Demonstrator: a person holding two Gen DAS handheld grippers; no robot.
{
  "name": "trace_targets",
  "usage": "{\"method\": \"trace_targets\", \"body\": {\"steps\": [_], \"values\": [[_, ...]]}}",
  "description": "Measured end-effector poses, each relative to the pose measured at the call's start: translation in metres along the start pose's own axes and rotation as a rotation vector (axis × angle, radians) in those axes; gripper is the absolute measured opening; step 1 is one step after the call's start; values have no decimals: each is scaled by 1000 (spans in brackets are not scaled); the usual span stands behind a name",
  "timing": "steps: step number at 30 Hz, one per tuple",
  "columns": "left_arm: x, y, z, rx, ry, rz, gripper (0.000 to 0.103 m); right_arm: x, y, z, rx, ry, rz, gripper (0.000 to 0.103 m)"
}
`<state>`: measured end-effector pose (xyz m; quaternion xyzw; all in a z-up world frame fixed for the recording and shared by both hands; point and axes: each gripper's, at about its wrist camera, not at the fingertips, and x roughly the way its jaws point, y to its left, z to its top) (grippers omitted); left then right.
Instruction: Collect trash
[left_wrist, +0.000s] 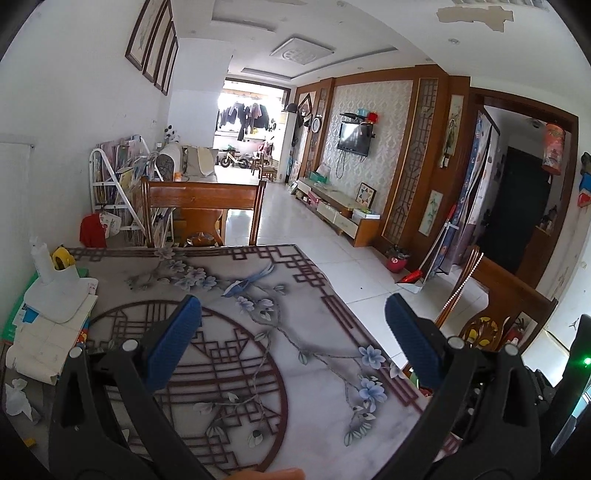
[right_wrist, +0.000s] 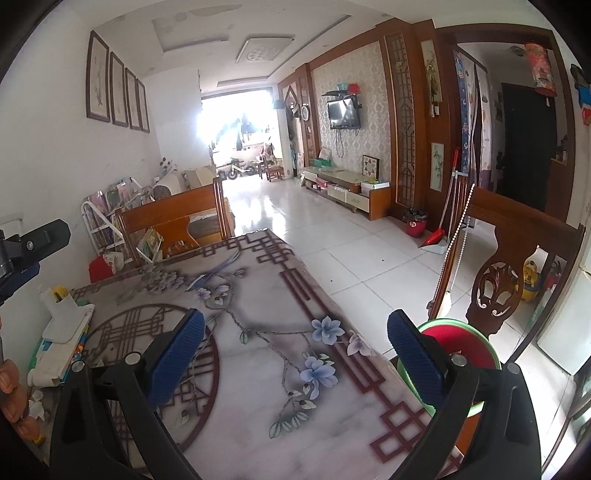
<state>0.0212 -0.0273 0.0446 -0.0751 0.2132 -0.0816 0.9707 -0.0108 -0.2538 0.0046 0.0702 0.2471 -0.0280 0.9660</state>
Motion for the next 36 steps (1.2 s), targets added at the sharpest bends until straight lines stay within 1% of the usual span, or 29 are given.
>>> {"method": "trace_targets", "body": {"steps": [21, 27, 36], "values": [[-1, 2, -4, -4, 14, 1, 98, 0, -1, -5, 1, 10, 1, 96], [-1, 4, -5, -6, 16, 2, 98, 5, -3, -13, 1, 25, 3, 96], [8, 10, -15, -18, 39, 7, 98, 16, 1, -13, -3, 58, 18, 96]]}}
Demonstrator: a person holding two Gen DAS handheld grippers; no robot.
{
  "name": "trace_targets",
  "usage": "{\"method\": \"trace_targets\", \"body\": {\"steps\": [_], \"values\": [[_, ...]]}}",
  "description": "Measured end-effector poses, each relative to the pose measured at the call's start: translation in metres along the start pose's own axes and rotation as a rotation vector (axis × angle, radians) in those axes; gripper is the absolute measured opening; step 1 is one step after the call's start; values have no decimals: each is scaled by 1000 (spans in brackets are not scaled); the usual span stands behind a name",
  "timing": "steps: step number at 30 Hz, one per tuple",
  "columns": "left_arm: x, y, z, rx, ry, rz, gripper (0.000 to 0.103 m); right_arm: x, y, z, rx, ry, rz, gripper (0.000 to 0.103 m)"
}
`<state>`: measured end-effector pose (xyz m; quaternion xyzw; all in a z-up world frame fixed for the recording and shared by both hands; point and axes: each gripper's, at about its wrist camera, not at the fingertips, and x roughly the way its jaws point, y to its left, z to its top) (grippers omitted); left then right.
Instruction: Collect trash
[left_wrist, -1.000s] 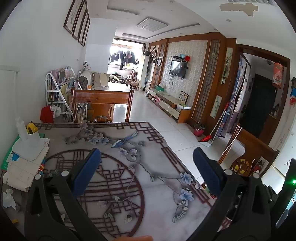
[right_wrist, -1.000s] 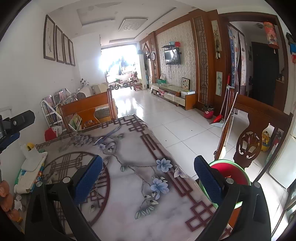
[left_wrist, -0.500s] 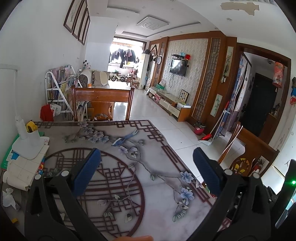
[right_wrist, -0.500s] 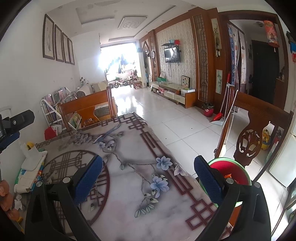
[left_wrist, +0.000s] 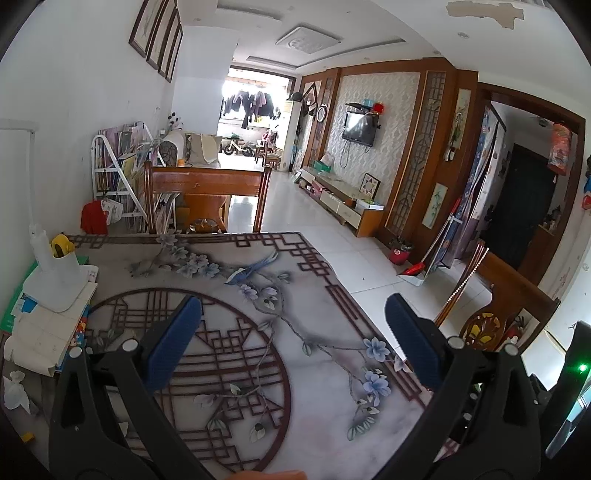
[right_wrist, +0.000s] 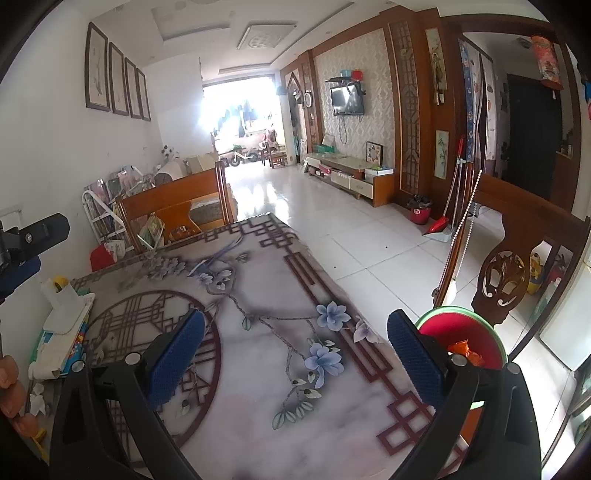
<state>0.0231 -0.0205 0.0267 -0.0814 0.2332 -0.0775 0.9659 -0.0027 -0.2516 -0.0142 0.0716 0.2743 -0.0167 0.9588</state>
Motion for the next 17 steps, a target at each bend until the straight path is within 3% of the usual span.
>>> {"method": "trace_targets", "body": {"steps": [9, 13, 17], "values": [[10, 1, -1, 1, 24, 26, 98, 19, 1, -4, -7, 52, 17, 96], [25, 10, -5, -35, 78, 36, 98, 55, 2, -20, -32, 162, 61, 96], [37, 27, -23, -98, 146, 44, 98, 111, 6, -55, -126, 272, 45, 96]]}}
